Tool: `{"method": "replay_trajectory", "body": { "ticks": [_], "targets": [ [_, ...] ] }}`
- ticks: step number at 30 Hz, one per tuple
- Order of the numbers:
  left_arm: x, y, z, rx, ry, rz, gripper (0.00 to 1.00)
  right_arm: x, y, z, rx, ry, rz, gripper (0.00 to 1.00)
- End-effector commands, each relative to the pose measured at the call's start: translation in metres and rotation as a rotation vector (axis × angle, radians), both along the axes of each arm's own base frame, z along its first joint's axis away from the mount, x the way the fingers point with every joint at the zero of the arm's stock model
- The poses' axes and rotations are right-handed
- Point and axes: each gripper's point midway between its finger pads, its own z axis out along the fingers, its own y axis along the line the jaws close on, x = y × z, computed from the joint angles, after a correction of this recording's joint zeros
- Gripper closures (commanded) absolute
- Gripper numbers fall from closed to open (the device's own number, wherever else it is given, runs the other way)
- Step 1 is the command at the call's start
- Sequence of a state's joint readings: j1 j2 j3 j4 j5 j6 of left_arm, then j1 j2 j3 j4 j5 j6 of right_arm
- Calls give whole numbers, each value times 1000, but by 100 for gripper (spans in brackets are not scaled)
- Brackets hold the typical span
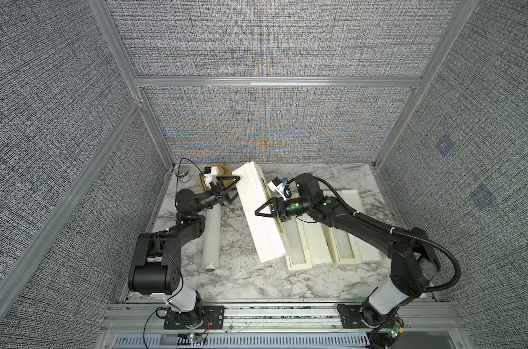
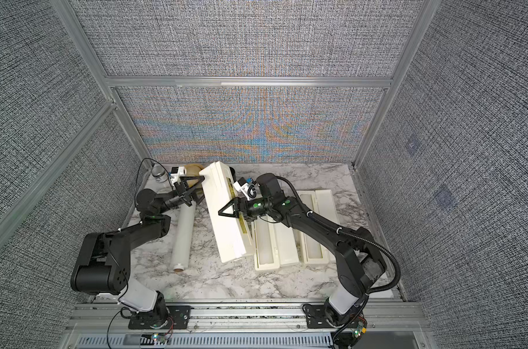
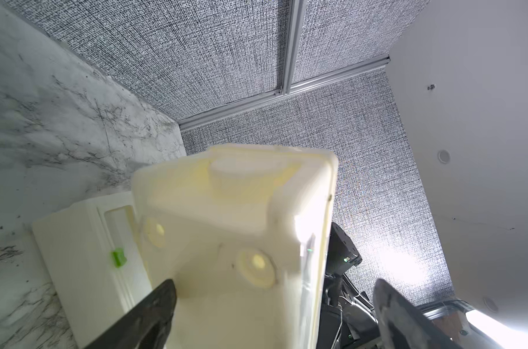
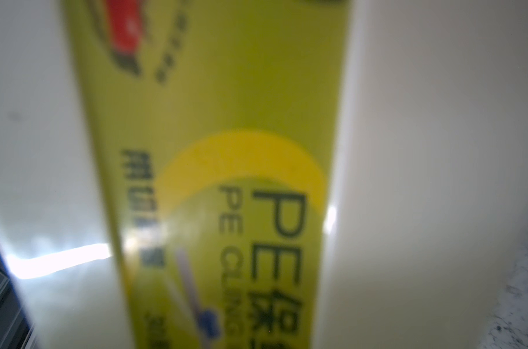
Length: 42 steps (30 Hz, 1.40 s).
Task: Put plastic wrap rolls into dispensers
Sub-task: Open the lid of the plastic wrap cutting box.
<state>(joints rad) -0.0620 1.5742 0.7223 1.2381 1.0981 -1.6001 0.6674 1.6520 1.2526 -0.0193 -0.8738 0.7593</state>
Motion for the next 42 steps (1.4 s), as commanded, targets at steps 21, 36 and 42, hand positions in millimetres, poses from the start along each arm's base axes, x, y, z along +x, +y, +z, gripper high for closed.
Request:
{"method": "replay_trajectory", "body": {
  "ticks": [21, 36, 42],
  "targets": [
    [8, 0, 10, 52, -45, 36, 0, -25, 14, 13, 100, 61, 104, 22],
    [2, -2, -10, 77, 15, 18, 17, -22, 20, 16, 103, 39, 127, 14],
    [-12, -10, -7, 68, 0, -31, 18, -4, 22, 40, 191, -13, 125, 4]
  ]
}}
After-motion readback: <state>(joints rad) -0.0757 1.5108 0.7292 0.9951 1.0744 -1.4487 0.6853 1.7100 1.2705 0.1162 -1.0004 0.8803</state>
